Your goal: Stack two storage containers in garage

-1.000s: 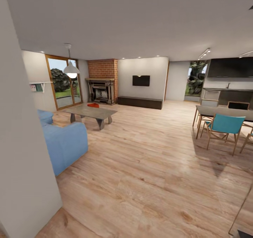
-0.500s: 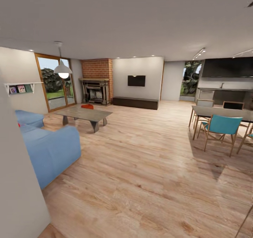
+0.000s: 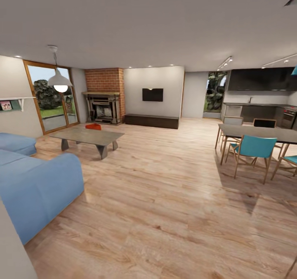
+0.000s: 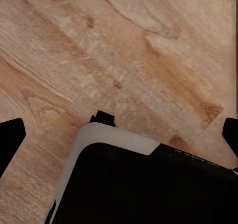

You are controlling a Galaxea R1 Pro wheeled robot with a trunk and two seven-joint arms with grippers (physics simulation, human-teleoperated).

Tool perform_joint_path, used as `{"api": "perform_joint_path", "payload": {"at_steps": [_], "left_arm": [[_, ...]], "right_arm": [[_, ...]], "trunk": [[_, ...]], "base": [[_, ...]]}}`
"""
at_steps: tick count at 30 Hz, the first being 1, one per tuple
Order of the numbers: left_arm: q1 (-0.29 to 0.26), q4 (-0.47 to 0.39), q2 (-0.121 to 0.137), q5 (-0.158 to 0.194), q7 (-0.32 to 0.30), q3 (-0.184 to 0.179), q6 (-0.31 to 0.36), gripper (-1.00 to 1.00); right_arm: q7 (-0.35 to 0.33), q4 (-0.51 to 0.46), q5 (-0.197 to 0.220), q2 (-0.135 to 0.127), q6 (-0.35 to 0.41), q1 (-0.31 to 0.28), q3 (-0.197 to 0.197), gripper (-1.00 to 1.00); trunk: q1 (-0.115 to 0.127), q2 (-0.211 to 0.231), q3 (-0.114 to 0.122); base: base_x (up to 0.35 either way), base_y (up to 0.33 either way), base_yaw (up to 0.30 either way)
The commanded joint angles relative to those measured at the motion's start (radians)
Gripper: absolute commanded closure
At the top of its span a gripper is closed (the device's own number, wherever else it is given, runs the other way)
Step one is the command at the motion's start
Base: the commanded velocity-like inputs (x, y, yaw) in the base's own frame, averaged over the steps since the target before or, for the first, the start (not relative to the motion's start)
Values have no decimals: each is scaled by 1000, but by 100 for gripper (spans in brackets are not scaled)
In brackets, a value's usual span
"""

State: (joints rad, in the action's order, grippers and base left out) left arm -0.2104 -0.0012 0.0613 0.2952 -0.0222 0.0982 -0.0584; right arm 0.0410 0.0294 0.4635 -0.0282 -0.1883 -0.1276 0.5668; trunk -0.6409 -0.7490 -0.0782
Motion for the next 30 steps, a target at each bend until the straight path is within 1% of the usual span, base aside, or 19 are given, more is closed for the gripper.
{"api": "perform_joint_path", "payload": {"at_steps": [1,9,22,30], "left_arm": [[-1,1,0,1,-2,8,-3,-100],[-1,1,0,1,-2,8,-3,-100],[0,1,0,1,-2,8,-3,-100],[-1,1,0,1,-2,8,-4,-100]], "right_arm": [[0,3,7,1,-5,-1,8,-100],[0,3,8,1,-5,-1,8,-100],[0,3,7,1,-6,-1,7,-100],[0,3,7,1,-6,-1,7,-100]], "trunk": [[-1,-1,-2],[-1,-1,-2],[-1,-1,-2],[-1,-1,-2]], "base": [[324,0,-1],[324,0,-17],[324,0,-224],[324,0,-39]]}}
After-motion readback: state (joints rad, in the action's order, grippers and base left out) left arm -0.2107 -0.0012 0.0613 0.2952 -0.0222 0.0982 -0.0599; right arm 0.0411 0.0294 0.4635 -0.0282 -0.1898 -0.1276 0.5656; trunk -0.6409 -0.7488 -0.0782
